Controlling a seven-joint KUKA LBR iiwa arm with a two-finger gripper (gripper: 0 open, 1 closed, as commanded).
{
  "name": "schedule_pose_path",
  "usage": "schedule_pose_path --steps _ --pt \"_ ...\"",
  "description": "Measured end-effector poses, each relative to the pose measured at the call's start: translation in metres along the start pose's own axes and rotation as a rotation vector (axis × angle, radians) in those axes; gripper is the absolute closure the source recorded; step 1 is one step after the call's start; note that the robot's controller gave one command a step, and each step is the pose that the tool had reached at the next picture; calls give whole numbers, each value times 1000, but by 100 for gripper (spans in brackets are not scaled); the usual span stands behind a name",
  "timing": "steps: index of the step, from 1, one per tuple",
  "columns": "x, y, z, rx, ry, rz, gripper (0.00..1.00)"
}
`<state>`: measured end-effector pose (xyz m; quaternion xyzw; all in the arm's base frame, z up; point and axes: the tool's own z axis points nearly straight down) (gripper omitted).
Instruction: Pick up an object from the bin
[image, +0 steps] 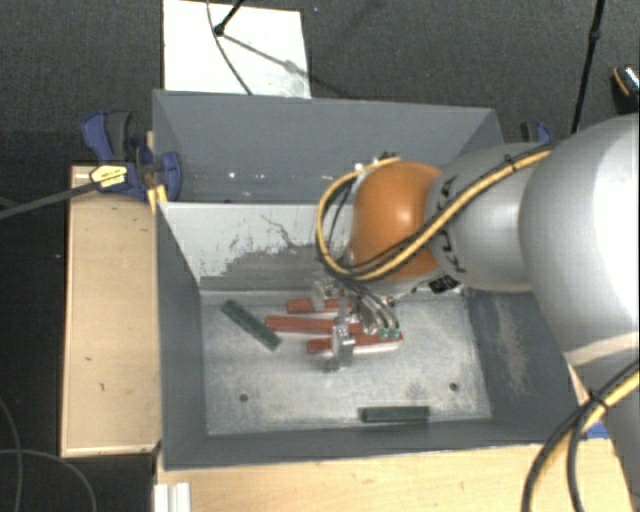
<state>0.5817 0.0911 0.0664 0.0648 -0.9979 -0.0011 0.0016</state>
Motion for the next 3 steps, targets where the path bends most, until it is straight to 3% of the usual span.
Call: schedule_pose_path --steps 1,2,3 --pt "7 27 -35 1 -10 -94 0" --pt "4 4 -34 3 -11 -151 0" --pt "2 12 -3 1 -3 -70 0"
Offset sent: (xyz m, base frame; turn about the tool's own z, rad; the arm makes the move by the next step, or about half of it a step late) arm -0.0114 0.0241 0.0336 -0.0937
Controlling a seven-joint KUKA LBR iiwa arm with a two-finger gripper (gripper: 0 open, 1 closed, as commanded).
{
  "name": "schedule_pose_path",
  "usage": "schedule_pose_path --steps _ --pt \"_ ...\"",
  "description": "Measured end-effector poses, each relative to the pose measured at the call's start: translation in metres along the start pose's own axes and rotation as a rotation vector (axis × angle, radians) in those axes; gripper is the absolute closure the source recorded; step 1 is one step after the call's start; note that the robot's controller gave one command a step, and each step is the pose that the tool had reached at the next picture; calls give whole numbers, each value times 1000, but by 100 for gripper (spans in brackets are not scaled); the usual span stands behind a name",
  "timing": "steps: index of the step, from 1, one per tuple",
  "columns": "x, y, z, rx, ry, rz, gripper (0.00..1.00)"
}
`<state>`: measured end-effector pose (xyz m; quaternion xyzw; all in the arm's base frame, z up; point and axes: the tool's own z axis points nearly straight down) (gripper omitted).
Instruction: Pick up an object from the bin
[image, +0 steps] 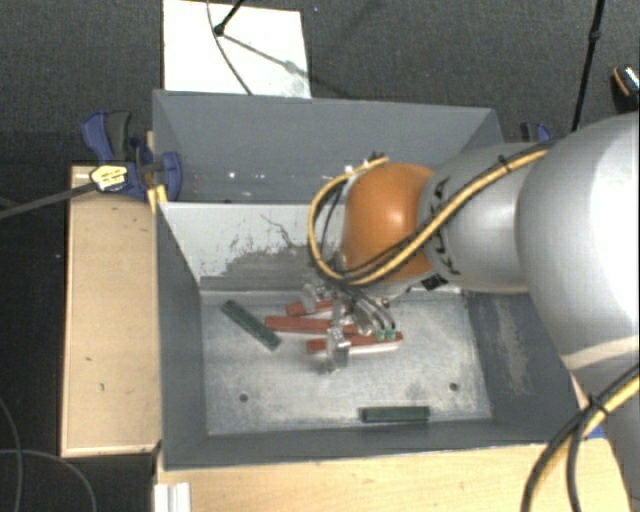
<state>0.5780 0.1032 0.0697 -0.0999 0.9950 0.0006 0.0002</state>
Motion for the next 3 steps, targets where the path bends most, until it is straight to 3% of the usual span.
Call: schedule_pose_path --steps 1,2,3 --pt "-1 0 -1 0 -2 1 0" --pt "-3 0 -4 0 -6 1 100" --pt "-4 0 -10 0 -6 2 100"
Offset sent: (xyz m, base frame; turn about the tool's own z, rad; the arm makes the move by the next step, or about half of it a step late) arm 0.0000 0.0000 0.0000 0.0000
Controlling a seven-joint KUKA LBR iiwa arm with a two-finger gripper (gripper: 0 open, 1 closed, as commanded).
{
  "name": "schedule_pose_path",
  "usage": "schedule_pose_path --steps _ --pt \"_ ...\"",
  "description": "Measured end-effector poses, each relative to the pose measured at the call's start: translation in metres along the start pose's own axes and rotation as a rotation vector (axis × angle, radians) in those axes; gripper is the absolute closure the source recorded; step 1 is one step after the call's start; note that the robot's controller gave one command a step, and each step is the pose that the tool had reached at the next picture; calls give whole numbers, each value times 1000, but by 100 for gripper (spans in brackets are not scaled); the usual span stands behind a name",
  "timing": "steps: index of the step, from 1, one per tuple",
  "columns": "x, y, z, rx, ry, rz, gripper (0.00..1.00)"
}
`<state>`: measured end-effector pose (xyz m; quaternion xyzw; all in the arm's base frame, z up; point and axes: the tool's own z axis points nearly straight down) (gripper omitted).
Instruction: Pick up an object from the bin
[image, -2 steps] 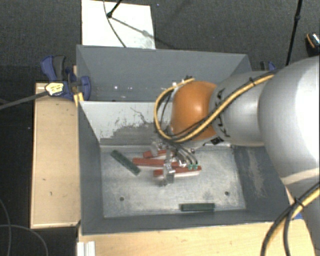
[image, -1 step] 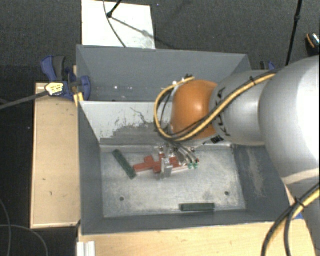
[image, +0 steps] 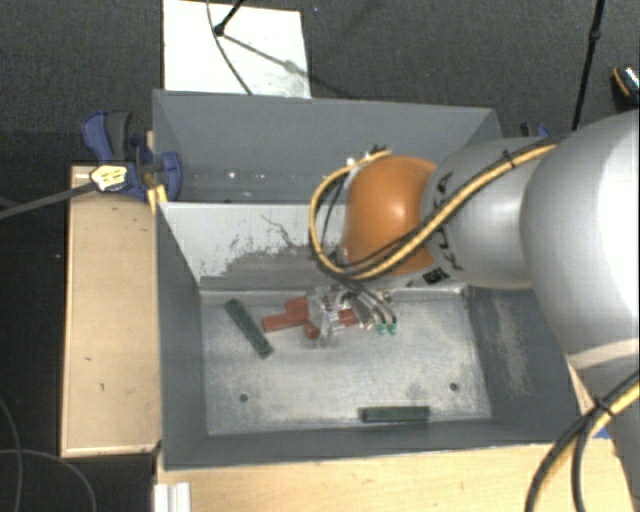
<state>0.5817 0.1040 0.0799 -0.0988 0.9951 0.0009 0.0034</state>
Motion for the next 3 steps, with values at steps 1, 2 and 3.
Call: schedule_pose_path --steps 1,2,3 --pt "-2 0 -27 0 -1 1 100" --pt "-3 0 -48 1 -1 2 100" --pt "-6 0 -106 1 -3 3 100"
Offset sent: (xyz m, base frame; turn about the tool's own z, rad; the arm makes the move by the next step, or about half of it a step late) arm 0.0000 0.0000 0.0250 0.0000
